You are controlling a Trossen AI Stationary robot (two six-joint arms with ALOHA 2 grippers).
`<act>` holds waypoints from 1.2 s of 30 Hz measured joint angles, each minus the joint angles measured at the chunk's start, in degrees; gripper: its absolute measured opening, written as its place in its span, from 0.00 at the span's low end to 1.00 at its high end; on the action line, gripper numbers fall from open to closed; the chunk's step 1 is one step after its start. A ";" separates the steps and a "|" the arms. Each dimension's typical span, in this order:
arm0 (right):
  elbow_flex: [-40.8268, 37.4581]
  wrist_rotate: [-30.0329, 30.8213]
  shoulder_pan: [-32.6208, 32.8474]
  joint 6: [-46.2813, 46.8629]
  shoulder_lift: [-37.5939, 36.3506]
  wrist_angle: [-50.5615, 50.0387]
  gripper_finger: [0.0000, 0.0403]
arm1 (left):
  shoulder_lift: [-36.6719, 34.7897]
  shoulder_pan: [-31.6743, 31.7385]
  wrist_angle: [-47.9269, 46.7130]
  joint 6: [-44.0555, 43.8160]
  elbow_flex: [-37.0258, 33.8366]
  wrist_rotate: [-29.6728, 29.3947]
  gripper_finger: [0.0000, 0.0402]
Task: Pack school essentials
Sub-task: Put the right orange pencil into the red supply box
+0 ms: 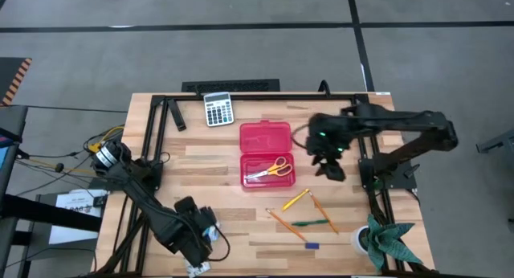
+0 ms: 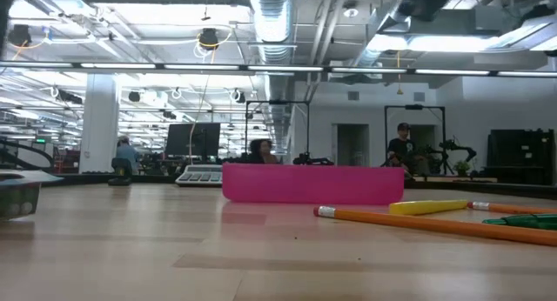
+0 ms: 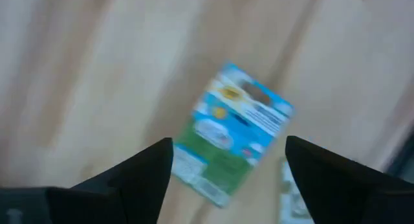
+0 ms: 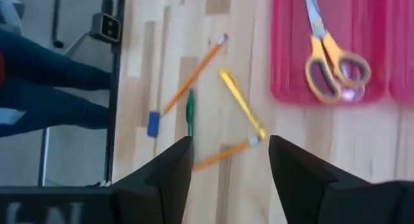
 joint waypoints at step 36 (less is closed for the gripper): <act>-38.89 42.06 37.68 62.94 12.69 38.40 0.54 | -27.80 10.15 30.98 5.49 -21.58 -22.81 0.74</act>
